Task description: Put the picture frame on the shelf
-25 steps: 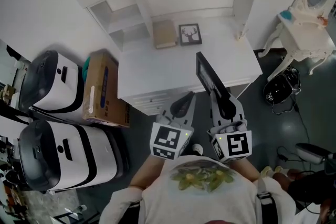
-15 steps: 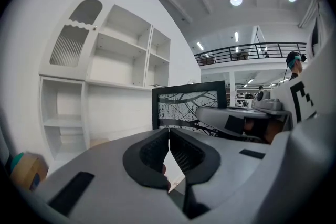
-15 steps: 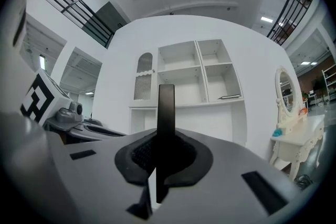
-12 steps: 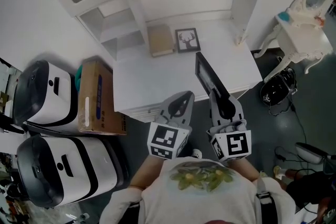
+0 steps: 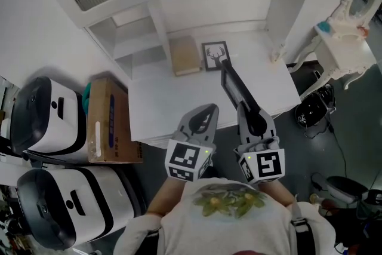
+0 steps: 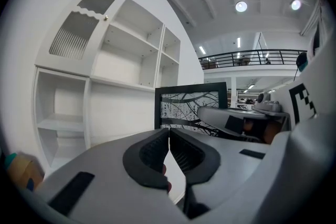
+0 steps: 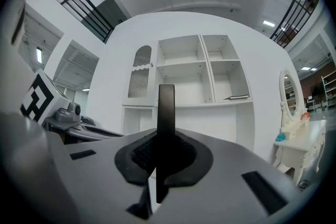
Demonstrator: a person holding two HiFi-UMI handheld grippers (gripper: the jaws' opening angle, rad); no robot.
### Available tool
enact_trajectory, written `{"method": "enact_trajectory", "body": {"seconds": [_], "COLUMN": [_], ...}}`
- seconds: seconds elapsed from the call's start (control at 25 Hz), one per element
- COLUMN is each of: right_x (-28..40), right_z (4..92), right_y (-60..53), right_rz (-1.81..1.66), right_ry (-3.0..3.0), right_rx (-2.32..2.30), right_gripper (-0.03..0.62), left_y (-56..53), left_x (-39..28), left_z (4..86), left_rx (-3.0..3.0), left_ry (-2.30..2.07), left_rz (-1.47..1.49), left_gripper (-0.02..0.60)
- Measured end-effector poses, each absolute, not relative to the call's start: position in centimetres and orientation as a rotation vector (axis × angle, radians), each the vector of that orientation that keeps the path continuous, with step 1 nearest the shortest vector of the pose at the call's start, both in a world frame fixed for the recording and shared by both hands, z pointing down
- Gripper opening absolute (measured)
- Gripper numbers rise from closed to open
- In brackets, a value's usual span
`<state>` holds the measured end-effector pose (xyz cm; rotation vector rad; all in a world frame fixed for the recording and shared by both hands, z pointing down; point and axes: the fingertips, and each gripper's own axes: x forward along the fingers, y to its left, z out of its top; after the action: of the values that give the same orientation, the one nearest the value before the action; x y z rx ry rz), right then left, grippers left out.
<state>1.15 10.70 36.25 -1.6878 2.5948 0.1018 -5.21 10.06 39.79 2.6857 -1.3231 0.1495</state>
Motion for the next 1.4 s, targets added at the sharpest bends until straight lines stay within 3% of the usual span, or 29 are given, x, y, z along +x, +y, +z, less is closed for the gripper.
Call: {"method": "enact_trajectory", "body": {"seconds": [0.52, 1.4], "right_x": [-1.2, 1.2], "right_z": [36.6, 35.1], "right_y": [7.1, -0.9], "right_rz": [0.097, 0.103], "right_ry": [2.534, 2.510], "right_rx": [-1.778, -1.792], "right_gripper": [0.037, 0.037], "left_y": [6.3, -1.7], "left_x": [-7.4, -5.0], "left_z": [40.8, 41.0], "left_rx": [2.722, 2.696], "left_ry": [-1.221, -1.186], "left_rz": [0.127, 0.155], "left_gripper": [0.034, 0.034]}}
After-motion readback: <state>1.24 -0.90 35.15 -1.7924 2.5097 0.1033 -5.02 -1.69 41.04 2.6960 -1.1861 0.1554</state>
